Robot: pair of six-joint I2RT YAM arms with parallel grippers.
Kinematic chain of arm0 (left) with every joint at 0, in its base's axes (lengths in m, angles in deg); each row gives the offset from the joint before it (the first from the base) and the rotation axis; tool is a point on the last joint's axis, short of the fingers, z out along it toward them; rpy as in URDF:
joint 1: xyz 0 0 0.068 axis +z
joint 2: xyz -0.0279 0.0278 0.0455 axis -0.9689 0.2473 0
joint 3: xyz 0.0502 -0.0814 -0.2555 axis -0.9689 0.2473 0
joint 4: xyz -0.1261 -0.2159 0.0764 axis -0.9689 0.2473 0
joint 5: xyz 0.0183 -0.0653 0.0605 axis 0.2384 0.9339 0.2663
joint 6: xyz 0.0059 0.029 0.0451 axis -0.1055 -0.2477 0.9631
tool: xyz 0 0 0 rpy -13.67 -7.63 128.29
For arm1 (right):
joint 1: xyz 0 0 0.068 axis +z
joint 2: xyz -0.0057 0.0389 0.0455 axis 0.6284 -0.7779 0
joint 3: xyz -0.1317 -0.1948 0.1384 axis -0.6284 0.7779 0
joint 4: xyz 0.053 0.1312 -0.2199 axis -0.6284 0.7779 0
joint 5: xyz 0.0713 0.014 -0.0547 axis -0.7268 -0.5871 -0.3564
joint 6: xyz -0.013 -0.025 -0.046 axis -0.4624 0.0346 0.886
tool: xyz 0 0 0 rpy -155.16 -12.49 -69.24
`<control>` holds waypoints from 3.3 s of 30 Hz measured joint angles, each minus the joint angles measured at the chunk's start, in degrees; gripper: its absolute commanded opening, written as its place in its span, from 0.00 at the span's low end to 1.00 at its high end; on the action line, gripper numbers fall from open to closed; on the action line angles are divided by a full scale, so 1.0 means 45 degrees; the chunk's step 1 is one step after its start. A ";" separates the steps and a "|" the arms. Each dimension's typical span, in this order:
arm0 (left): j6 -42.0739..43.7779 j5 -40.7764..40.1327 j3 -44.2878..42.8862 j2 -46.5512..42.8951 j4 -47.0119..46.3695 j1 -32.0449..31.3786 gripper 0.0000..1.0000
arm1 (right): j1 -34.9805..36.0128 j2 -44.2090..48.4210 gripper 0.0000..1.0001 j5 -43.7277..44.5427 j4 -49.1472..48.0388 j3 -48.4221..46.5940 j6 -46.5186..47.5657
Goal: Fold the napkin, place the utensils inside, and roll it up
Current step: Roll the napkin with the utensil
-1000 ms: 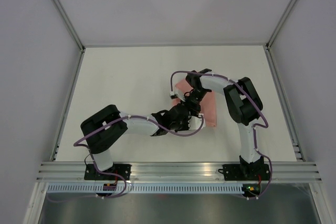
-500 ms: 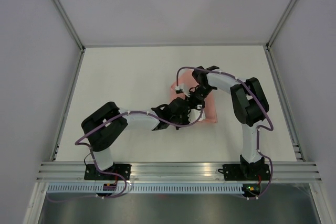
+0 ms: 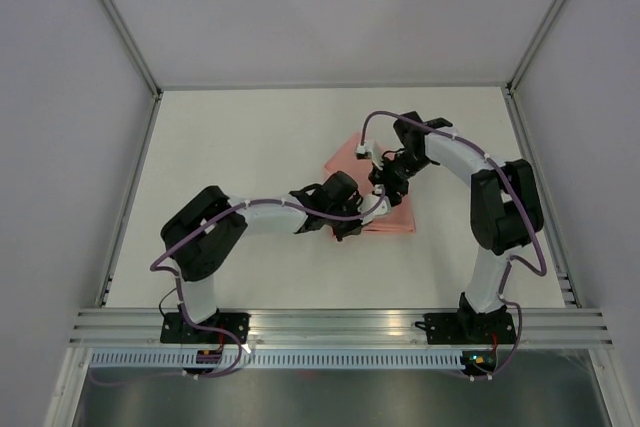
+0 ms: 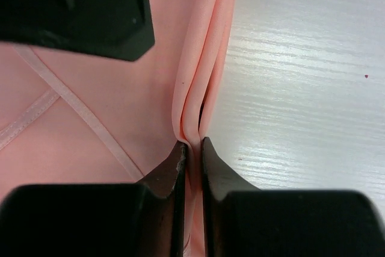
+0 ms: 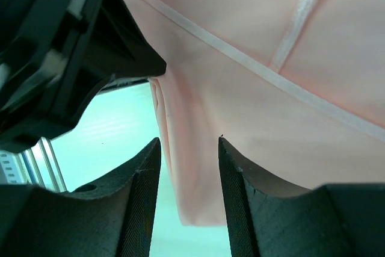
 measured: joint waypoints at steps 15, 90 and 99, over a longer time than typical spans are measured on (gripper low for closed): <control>-0.1190 0.4163 -0.2297 0.1676 0.2419 0.1598 0.02 | -0.1161 0.5430 0.57 -0.0029 -0.4585 0.5809 -0.0228; -0.5542 0.8126 -0.2200 0.1972 0.2215 0.3468 0.25 | 0.2749 0.3589 0.00 0.1180 -0.7941 0.7388 0.1161; -0.6747 0.6708 -0.0617 0.0486 -0.0146 0.3910 0.28 | 0.2118 0.2871 0.01 0.0272 -0.6703 0.6601 0.1394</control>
